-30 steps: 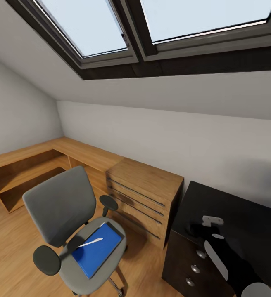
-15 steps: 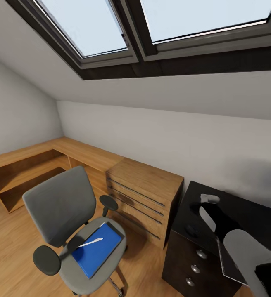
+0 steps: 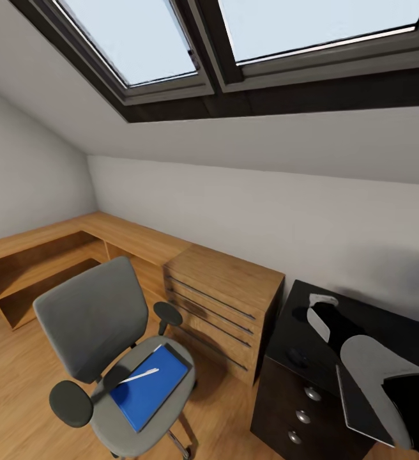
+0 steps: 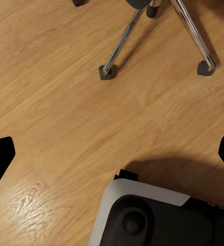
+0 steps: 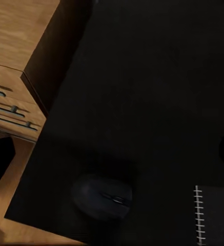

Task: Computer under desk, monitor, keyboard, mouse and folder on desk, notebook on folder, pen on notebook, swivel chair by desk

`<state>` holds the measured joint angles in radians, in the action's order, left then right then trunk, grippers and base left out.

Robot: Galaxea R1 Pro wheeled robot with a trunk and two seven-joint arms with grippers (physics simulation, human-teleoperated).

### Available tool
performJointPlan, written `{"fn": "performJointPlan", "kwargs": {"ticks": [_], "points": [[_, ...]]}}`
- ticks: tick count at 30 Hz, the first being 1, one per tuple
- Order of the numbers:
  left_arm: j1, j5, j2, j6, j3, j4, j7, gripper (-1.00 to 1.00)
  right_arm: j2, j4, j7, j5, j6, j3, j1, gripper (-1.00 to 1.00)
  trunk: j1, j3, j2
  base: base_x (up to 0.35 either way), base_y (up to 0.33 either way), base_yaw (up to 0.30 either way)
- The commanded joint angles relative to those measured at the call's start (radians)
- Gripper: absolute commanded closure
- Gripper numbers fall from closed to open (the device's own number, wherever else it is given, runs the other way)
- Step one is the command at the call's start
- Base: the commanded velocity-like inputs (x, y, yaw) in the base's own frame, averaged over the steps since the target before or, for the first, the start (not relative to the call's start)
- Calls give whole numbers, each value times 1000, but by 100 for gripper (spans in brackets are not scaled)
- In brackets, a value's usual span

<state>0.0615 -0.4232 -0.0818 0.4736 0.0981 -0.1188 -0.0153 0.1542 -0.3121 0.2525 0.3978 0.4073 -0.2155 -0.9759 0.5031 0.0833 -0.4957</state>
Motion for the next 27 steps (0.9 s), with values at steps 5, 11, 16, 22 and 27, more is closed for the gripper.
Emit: {"fn": "performJointPlan", "kwargs": {"ticks": [5, 11, 16, 22, 27], "points": [[1, -25, -2, 3, 8, 1, -2, -100, 1, 8, -1, 11, 4, -6, -2, -100, 20, 18, -37, 0, 0, 0], [1, -33, -2, 3, 8, 0, -2, -100, 4, 23, -52, 12, 4, -2, -3, -100, 43, 37, -79, 0, 0, 0], [1, -35, -3, 3, 8, 0, -3, -100, 5, 60, -76, 13, 0, -2, -3, -100, 62, 52, -114, 0, 0, 0], [1, -37, -3, 3, 8, 0, -3, -100, 5, 76, -85, 13, -1, -2, -3, -100, 85, 71, -156, 0, 0, 0], [1, -37, -3, 4, 8, 1, -3, -100, 6, 80, -86, 14, -3, -2, -3, -100, 104, 87, -191, 0, 0, 0]]}}
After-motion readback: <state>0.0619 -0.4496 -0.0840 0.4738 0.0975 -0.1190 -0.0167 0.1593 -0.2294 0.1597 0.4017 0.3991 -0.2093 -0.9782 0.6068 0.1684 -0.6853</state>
